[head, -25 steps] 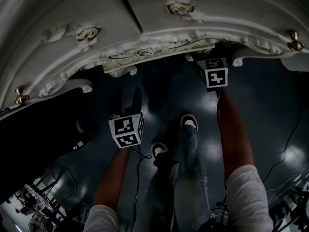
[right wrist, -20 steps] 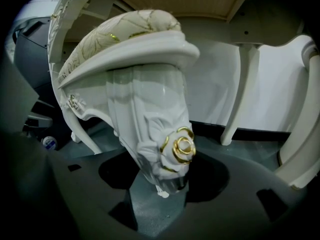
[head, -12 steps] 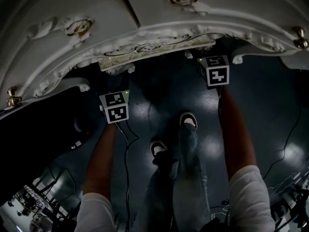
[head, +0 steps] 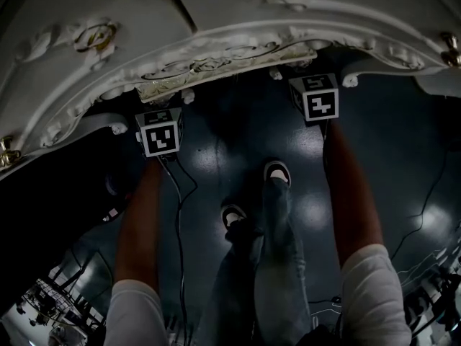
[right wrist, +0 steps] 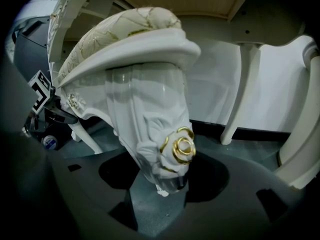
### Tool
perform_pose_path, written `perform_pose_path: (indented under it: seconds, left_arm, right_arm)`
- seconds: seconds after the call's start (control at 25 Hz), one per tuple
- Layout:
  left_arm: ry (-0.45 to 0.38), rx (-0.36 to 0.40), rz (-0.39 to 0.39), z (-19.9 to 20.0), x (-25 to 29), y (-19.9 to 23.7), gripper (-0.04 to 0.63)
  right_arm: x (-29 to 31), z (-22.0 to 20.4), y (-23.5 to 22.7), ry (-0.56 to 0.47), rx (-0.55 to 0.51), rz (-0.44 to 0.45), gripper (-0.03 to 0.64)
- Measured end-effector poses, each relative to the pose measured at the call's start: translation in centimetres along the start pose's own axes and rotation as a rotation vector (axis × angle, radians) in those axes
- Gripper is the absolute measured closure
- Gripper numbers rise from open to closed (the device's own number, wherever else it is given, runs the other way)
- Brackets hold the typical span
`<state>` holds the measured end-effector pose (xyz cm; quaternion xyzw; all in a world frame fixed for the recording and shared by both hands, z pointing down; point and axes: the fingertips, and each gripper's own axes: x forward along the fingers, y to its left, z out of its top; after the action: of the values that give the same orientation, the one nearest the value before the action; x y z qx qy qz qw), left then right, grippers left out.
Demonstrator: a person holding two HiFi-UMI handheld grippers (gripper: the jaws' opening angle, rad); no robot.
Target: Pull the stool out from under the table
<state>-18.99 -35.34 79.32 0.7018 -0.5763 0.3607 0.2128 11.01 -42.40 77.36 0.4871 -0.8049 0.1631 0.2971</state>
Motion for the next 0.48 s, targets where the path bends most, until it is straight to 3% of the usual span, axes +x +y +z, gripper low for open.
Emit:
perform_pose_path:
  seconds: [0.48]
  left_arm:
    - [0.000,0.010,-0.001,-0.6,-0.8,-0.4,0.337]
  right_arm:
    - [-0.7,-0.5,0.5,0.021,0.004,0.006,0.354]
